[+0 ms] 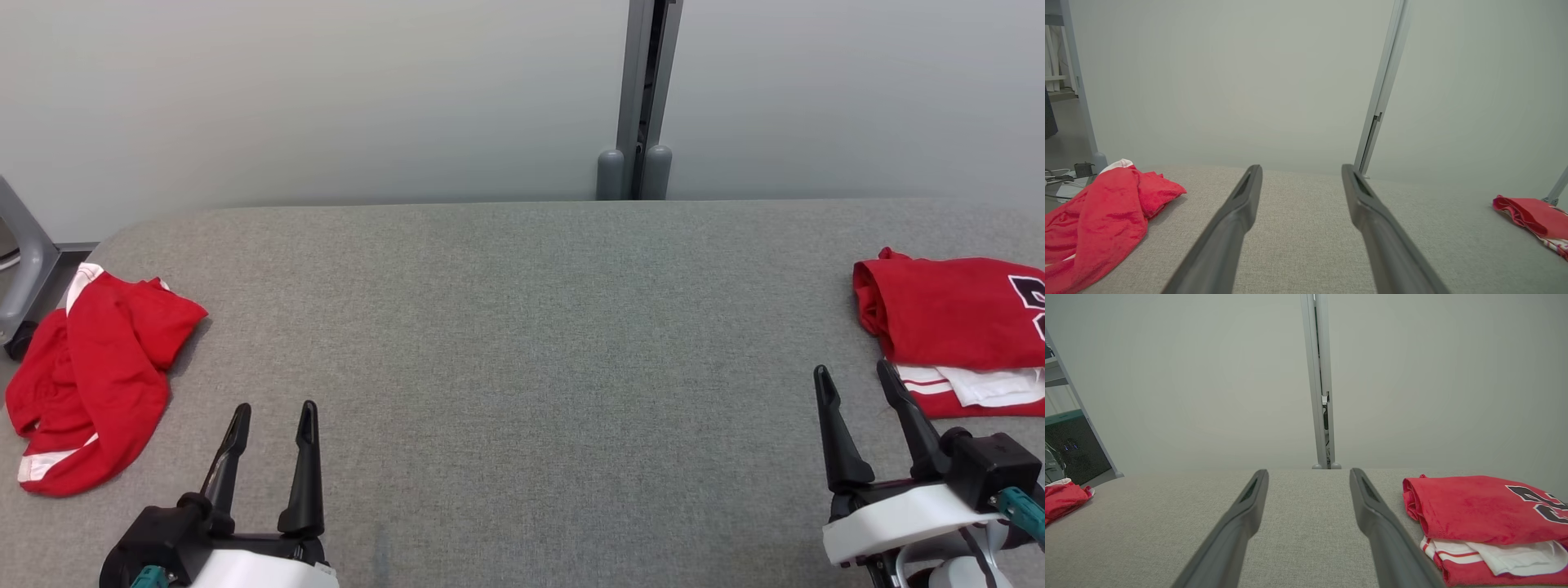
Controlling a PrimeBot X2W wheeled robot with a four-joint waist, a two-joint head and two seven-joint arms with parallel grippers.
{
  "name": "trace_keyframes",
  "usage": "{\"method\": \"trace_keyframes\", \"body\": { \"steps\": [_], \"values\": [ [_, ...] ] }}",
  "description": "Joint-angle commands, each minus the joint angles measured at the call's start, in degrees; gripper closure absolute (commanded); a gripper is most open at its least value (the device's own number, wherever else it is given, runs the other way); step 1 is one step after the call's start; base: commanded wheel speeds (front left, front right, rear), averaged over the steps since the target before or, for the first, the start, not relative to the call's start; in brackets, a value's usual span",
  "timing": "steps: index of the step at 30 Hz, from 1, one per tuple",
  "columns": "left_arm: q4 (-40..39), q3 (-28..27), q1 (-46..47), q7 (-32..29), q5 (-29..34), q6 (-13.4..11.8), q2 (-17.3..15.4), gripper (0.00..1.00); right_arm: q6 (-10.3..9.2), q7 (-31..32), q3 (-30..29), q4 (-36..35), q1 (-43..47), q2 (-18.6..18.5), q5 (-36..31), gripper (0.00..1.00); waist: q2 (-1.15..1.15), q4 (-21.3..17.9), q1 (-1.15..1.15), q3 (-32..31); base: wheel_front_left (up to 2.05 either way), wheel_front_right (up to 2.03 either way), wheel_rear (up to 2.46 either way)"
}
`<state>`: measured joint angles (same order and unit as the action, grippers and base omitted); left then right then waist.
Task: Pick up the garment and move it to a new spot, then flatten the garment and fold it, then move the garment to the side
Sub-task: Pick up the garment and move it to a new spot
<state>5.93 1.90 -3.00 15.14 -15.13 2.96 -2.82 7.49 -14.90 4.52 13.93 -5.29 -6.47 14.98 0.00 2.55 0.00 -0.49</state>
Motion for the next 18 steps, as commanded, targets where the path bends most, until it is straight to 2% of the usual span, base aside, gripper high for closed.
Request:
{"method": "trace_keyframes", "body": {
  "steps": [1, 18],
  "values": [
    [0.33, -0.49, 1.20, -0.03, 0.49, 0.44, -0.17, 0.00, 0.01, -0.40, 0.08, 0.20, 0.18, -0.17, -0.04, 0.00, 0.00, -0.03, 0.00, 0.03, 0.00, 0.00, 0.00],
    [0.83, -0.32, 1.50, -0.03, 0.39, 0.63, -0.17, 0.00, 0.01, -0.40, 0.54, 0.93, -0.48, -0.30, 0.58, 0.00, 0.00, 0.01, 0.00, -0.12, 0.00, 0.00, 0.00]
  ]
}}
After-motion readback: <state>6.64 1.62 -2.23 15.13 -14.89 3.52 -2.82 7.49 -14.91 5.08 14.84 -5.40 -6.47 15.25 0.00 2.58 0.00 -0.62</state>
